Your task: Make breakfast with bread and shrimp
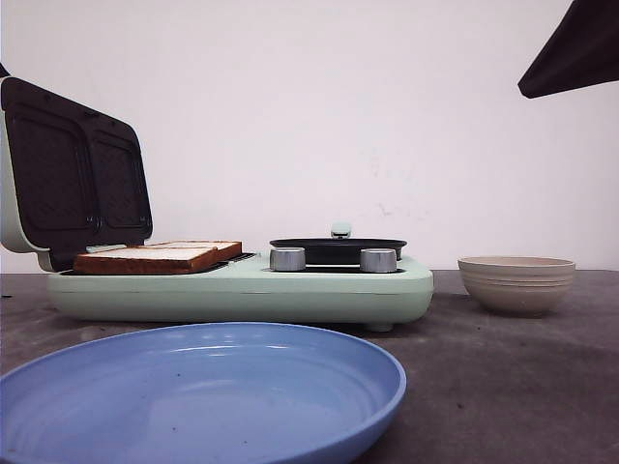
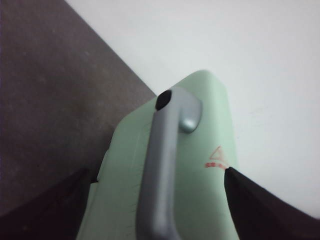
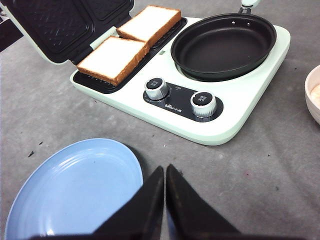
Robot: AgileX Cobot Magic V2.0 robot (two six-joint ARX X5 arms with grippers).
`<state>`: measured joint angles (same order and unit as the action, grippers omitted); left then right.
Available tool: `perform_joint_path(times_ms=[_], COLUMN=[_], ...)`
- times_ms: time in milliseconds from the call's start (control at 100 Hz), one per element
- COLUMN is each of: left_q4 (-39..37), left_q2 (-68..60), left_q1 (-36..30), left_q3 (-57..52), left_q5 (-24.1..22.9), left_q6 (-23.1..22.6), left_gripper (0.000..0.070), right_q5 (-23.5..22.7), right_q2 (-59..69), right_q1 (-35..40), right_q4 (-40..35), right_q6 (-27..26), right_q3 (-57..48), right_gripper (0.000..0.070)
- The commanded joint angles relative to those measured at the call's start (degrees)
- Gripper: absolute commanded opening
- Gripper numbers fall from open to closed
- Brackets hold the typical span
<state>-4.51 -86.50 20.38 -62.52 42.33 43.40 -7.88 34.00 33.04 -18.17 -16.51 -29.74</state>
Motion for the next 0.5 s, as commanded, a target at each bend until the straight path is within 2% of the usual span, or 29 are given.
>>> perform_joint_path(times_ms=[0,380,430,490], left_q4=[-1.55,-3.02,-3.21,-3.19], left_q2=[-1.70,-4.20,-4.17,-4.20], left_q1=[0.11,-0.61,-0.70,-0.94], left_q3=[-0.98,-0.98,-0.98,-0.98], left_q5=[1.66,3.19,3.19,3.19], left_q6=[-0.87,-0.83,-0.68,-0.68], left_gripper=[0.0472,0.0467,0.0450,0.0399], right_q5=[0.26,0.42,0.42,0.39], right_q2=[0.37,0.37,0.37,0.37], right_q1=[0.46,0.46,0.46,0.46], right_q4=[0.55,0.52,0.52,0.50], right_q6=[0.48,0.44,0.44,0.42], right_q3=[-0.13,-0.13,-0.13,-0.13], right_gripper=[0.0000,0.0000,0.0000,0.0000])
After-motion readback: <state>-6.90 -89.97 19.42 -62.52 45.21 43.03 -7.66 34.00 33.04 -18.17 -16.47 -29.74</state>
